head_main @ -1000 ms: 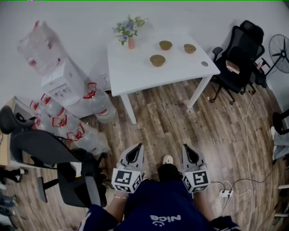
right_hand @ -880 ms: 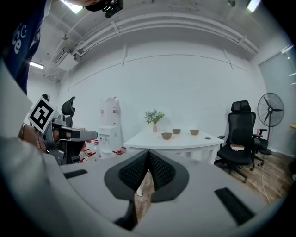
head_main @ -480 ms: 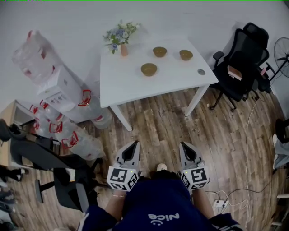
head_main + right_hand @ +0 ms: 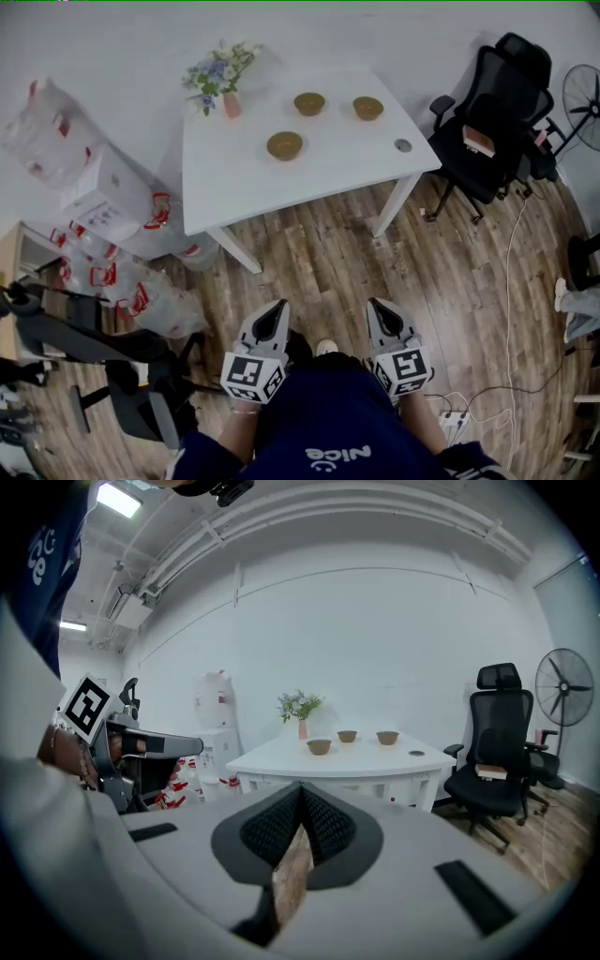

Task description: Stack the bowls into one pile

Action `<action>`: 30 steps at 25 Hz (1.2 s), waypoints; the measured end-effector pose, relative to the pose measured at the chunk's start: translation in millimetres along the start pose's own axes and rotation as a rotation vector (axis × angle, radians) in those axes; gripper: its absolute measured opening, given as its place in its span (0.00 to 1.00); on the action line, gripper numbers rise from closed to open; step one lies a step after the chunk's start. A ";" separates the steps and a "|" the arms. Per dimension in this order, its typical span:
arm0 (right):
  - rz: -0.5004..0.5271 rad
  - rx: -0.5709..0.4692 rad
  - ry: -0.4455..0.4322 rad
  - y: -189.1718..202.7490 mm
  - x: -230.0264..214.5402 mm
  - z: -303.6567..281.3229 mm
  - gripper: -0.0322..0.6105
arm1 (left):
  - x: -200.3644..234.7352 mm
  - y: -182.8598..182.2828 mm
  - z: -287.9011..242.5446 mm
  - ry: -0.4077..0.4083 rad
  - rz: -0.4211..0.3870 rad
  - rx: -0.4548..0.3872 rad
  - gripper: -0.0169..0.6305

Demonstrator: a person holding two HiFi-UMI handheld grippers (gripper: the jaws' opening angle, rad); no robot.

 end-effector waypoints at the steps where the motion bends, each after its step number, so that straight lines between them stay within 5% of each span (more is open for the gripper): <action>1: -0.002 0.002 0.003 -0.2 -1.1 -3.0 0.08 | 3.3 -0.5 -4.6 0.002 0.002 0.000 0.05; 10: -0.011 -0.002 0.067 -14.2 -16.6 -46.7 0.08 | 48.6 -2.0 -60.9 0.043 0.011 0.000 0.05; 30: -0.014 -0.023 0.197 -91.0 -19.0 -243.7 0.08 | 205.3 -39.2 -220.3 0.225 -0.034 0.002 0.05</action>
Point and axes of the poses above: the fingertips, and each gripper's own axes: z backward along the fingers, x to its left, y out of its underside, the point moved 4 cm from there along z, backward along the fingers, and after that the axes turned 12 degrees about -z, right-handed, at the moved point
